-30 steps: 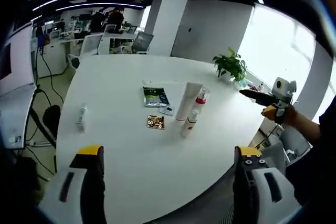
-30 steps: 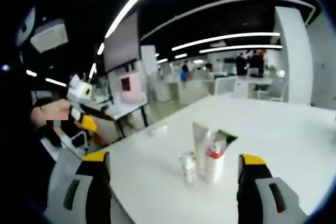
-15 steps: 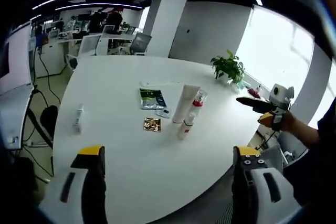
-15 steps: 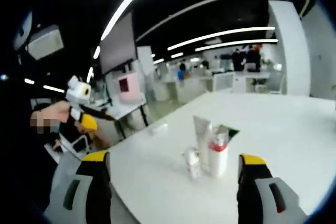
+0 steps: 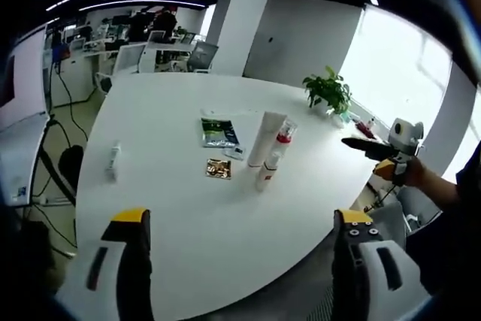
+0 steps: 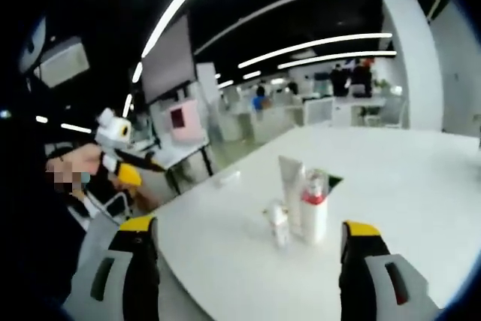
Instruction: Arrange the skincare products in the storage area until every visible bottle or jar stands upright without overlapping.
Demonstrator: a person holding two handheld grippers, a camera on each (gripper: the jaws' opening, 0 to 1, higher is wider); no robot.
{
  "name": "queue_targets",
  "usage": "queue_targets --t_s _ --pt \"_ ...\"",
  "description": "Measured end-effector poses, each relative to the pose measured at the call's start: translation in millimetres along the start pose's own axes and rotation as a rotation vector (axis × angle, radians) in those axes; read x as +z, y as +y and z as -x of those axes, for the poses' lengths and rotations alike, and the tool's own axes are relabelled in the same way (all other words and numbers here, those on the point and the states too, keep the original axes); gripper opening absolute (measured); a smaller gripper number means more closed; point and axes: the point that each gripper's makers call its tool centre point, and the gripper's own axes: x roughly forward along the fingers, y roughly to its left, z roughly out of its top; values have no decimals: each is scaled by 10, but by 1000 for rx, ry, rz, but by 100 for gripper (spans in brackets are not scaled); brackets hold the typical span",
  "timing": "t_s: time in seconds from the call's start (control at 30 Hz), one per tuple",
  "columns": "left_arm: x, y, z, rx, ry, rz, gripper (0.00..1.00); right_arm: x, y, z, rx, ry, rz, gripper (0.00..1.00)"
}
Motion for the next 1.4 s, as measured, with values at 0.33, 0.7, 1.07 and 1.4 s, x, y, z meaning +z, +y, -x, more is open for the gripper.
queue_targets --t_s 0.33,0.7,1.07,1.4 --pt "-1 43 -40 1 19 -8 96 -52 -83 35 -25 9 -20 99" --pt "-19 187 -105 19 41 2 92 -76 -122 -42 -28 20 -29 99" --pt "89 461 -223 51 54 5 91 -159 -201 -113 -36 44 -50 99" --pt "191 800 -366 81 77 3 89 -217 -346 -145 -58 63 -73 99"
